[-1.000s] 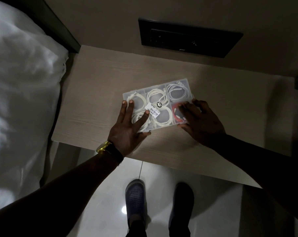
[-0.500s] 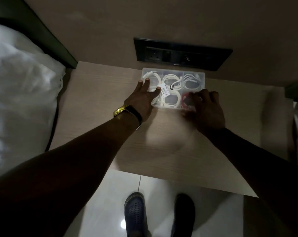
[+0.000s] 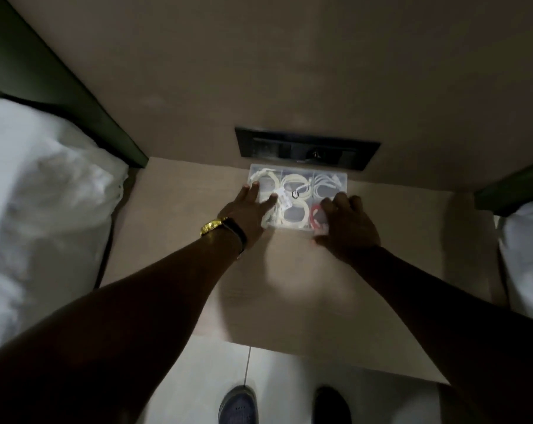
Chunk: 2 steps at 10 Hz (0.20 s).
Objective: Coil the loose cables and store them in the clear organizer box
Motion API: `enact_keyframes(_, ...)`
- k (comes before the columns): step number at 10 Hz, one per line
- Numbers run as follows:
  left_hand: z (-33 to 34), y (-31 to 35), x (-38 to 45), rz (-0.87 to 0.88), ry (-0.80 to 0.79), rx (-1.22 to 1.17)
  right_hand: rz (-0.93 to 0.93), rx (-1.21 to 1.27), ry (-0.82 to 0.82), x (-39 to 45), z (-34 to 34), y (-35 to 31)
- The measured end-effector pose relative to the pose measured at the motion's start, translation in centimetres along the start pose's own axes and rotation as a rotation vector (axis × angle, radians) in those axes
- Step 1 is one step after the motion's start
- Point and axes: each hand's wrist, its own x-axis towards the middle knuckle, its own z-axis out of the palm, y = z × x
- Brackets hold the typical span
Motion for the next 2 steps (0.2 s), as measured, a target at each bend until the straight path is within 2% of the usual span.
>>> enact_keyframes(1, -3.4, 2.0, -2.2, 0.103, 0.159, -0.011, -0.018, 0.109, -0.005, -2.2, -3.3, -0.5)
enact_keyframes(2, -9.4, 4.6, -4.9, 0.258, 0.449, -0.062, -0.036, 0.292, 0.223, -9.7, -5.6, -0.7)
